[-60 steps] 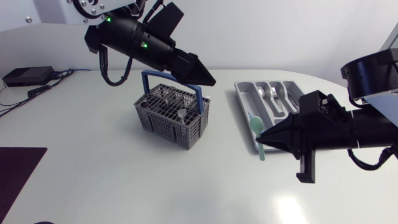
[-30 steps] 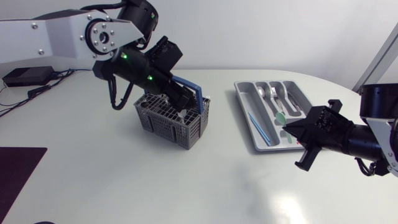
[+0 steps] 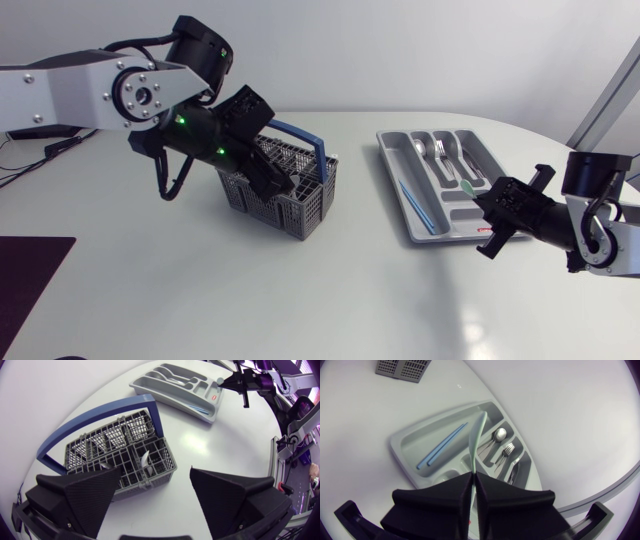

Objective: Unload the cutlery basket into the drawer organizer.

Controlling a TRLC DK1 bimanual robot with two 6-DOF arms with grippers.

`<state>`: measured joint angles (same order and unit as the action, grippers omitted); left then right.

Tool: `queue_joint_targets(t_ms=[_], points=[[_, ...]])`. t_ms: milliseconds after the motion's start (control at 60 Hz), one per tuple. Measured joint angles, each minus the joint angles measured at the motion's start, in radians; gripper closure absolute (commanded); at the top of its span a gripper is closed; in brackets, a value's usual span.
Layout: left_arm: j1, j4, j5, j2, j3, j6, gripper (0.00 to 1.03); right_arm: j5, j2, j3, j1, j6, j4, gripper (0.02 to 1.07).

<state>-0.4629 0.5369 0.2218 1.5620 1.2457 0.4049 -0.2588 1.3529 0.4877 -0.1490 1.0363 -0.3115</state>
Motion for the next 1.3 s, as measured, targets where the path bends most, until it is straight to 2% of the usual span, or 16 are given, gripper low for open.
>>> queue_joint_targets(t_ms=[300, 667, 700, 933, 983, 1183, 1300], points=[[0.0, -0.024, -0.021, 0.0, -0.008, 0.038, 0.07, 0.021, 0.186, 0.003, -0.104, 0.107, -0.139, 0.98], [0.0, -0.024, -0.022, 0.0, -0.039, 0.045, 0.07, 0.075, 0.263, 0.041, -0.134, 0.248, -0.171, 0.93], [0.0, -0.024, -0.023, -0.001, -0.039, 0.045, 0.07, 0.084, 0.264, 0.044, -0.134, 0.257, -0.171, 0.89], [-0.005, -0.023, -0.048, -0.006, -0.04, 0.053, 0.07, 0.138, 0.265, 0.045, -0.1, 0.313, -0.17, 0.29], [-0.006, -0.023, -0.049, -0.007, -0.04, 0.053, 0.07, 0.153, 0.265, 0.045, -0.093, 0.319, -0.17, 0.2], [-0.02, -0.023, -0.057, -0.013, -0.04, 0.053, 0.07, 0.159, 0.22, 0.034, -0.087, 0.323, -0.151, 0.14], [-0.025, -0.022, -0.071, -0.015, -0.04, 0.053, 0.07, 0.152, 0.139, 0.034, -0.088, 0.311, -0.076, 0.14]])
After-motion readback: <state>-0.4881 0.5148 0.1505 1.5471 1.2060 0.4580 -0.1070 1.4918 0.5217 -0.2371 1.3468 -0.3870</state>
